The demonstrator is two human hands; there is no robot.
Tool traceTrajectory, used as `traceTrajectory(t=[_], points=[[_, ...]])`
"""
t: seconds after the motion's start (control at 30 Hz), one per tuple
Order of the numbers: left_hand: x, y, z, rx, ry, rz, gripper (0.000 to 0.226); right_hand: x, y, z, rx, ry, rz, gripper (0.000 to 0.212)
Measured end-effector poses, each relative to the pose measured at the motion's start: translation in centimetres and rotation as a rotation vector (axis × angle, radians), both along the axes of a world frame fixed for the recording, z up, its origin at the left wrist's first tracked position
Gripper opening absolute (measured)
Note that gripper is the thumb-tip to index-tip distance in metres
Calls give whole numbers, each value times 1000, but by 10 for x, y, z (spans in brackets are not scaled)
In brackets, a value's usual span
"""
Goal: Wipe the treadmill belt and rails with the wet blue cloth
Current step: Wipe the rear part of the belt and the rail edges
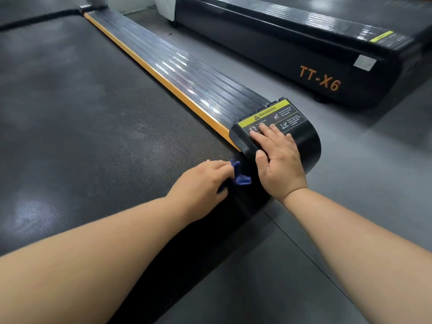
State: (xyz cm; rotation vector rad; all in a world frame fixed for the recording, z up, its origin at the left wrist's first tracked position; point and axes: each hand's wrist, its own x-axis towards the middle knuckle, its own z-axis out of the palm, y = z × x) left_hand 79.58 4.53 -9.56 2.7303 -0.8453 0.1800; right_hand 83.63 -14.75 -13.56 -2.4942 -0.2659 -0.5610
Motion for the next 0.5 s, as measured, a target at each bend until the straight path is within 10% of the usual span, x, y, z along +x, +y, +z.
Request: traceTrajectory(t=[0.5], points=[[-1, 40, -1, 10, 45, 134, 33, -19, 21, 14, -135, -117, 41, 44]])
